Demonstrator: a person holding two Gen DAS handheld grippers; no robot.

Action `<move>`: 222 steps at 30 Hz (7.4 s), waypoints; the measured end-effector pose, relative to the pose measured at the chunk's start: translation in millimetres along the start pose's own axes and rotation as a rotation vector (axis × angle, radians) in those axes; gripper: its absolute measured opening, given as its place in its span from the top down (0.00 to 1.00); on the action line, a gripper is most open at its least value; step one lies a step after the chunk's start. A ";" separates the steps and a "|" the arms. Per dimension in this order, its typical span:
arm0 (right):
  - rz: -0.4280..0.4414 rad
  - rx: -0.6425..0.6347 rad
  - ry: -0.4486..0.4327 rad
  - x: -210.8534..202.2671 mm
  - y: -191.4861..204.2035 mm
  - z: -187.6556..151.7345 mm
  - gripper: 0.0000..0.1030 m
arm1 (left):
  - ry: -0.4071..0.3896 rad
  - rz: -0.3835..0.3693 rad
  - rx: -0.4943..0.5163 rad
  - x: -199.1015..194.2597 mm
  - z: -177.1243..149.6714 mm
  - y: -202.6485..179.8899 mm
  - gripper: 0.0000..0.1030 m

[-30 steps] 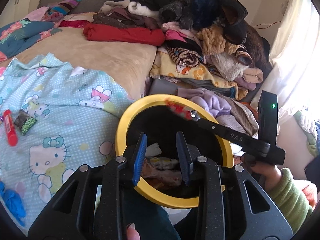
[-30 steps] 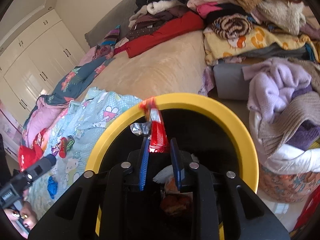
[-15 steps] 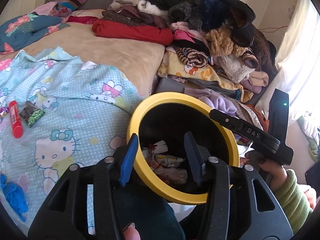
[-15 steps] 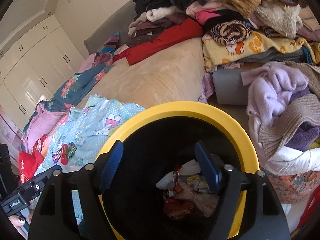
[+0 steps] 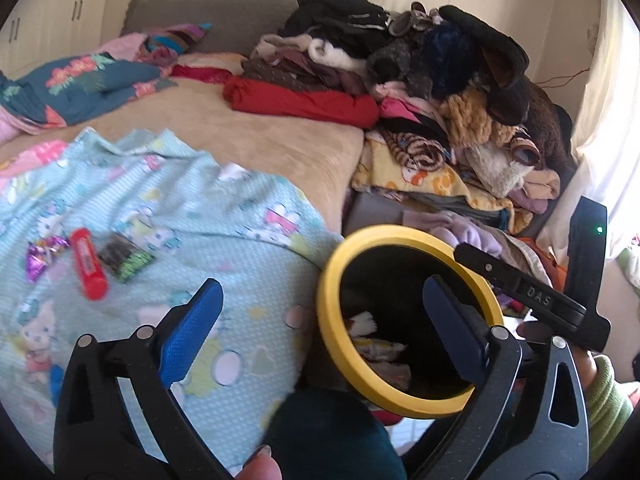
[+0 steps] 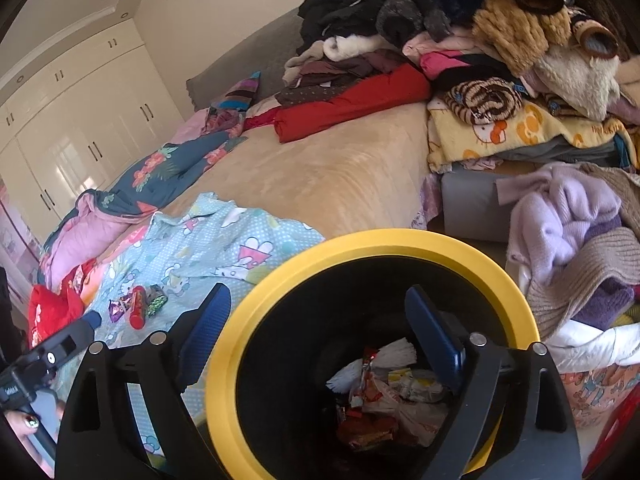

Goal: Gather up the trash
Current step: 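Move both empty tools back over the remaining trash on the bed, then grasp the red tube with the left tool while the right tool grasps the blue glove, then carry the red tube and blue glove over the yellow-rimmed bin and open both tools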

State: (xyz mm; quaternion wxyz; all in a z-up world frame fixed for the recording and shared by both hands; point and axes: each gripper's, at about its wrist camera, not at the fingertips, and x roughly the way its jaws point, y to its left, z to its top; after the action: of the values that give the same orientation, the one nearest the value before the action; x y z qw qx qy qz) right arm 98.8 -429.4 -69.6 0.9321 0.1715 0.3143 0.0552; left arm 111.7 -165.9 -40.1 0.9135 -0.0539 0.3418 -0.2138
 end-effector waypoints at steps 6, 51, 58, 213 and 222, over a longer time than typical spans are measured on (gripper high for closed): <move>0.022 -0.039 -0.011 -1.1 23.5 -1.1 0.16 | -0.029 0.037 -0.038 -9.9 8.3 23.6 0.11; 0.346 -0.424 0.143 36.8 234.1 -89.2 0.11 | -0.002 0.220 -0.288 -43.7 9.6 200.9 0.11; 0.406 -0.537 0.248 60.9 271.4 -118.7 0.22 | 0.042 0.214 -0.341 -35.9 -1.1 228.4 0.34; -0.046 0.108 0.064 -2.5 -65.6 0.6 0.98 | 0.319 -0.228 0.117 80.4 -29.2 -57.9 0.76; -0.044 0.117 0.066 -3.8 -58.7 3.9 0.57 | 0.310 -0.230 0.088 83.0 -31.0 -46.9 0.58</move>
State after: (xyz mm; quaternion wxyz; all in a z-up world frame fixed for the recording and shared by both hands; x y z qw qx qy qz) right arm 97.8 -486.2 -85.3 0.9105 0.2168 0.3513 0.0221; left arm 131.1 -242.2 -102.1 0.8209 -0.0191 0.4605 -0.3372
